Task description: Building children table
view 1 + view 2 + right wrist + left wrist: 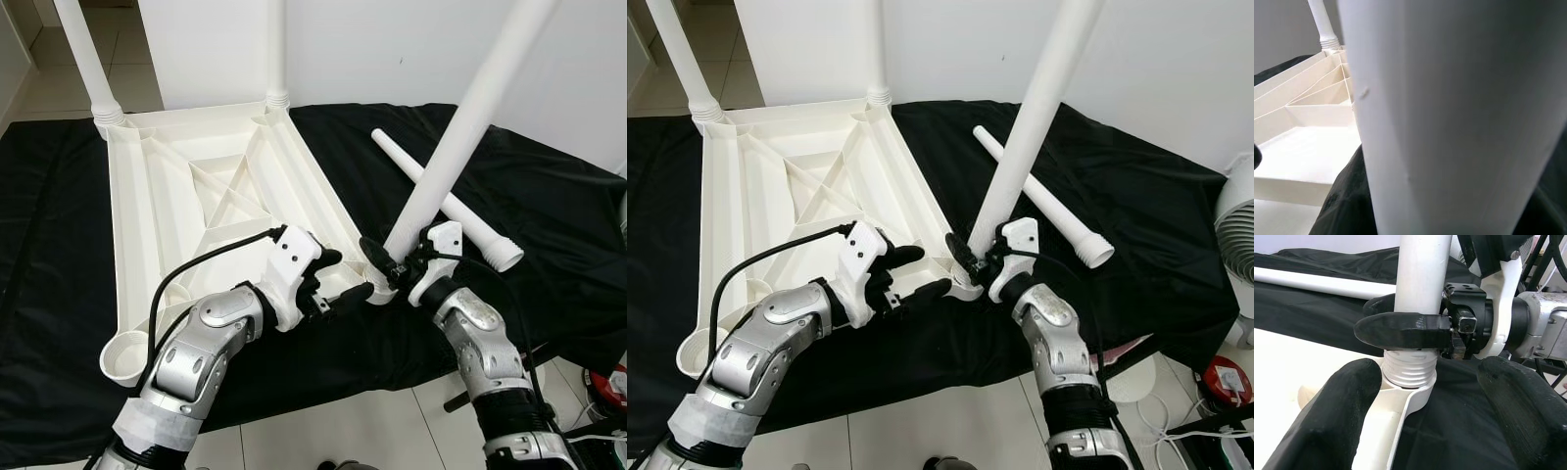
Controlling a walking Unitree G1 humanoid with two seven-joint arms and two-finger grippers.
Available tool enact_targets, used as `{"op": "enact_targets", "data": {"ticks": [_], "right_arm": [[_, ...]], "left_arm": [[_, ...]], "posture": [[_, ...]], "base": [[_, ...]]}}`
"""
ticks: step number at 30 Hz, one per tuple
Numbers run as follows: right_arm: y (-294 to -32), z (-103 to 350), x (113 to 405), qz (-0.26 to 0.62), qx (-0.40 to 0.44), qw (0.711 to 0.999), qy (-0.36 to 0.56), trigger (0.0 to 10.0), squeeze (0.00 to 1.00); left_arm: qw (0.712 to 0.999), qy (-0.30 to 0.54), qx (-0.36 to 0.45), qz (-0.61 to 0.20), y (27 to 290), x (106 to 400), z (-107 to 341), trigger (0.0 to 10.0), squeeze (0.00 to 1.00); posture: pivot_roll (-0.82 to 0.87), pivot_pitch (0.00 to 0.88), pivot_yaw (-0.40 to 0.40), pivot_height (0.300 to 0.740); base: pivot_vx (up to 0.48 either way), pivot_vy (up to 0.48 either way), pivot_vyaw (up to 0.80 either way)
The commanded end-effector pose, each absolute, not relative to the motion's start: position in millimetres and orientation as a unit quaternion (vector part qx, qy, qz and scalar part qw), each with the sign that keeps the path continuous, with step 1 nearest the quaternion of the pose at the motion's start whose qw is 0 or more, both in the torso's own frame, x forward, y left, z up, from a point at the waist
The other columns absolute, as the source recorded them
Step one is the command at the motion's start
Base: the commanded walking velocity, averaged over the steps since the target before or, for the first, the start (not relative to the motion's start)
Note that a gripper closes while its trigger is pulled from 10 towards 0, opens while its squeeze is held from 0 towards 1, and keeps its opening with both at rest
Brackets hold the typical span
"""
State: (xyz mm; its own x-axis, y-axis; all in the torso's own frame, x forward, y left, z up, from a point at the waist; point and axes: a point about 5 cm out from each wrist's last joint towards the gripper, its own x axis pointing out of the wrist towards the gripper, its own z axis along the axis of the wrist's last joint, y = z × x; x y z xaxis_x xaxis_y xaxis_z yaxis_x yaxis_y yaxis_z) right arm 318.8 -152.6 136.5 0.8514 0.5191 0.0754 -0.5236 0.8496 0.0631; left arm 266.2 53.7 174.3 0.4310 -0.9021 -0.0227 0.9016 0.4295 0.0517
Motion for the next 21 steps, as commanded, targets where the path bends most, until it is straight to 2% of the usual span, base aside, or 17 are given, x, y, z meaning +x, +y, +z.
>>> {"op": "enact_targets", "data": {"ticks": [1,12,20,21], "right_arm": [[-149,94,310,0.259,0.054,0.961,0.08,10.0,0.0],[-125,97,301,0.241,0.012,0.97,0.027,10.0,0.0],[-126,94,298,0.179,0.028,0.983,0.019,10.0,0.0],[-127,94,299,0.143,0.046,0.988,0.021,10.0,0.0]], "left_arm": [[0.856,-0.008,0.035,-0.516,52,266,176,10.0,0.0],[0.857,-0.009,0.034,-0.514,52,266,177,10.0,0.0],[0.858,-0.011,0.033,-0.513,51,266,178,10.0,0.0],[0.858,-0.012,0.032,-0.512,51,267,178,10.0,0.0]], "posture": [[0.06,0.083,-0.047,0.74],[0.06,0.089,-0.052,0.74],[0.06,0.093,-0.058,0.74],[0.06,0.093,-0.058,0.74]], "base": [[0.0,0.0,0.0],[0.0,0.0,0.0],[0.0,0.0,0.0],[0.0,0.0,0.0]]}}
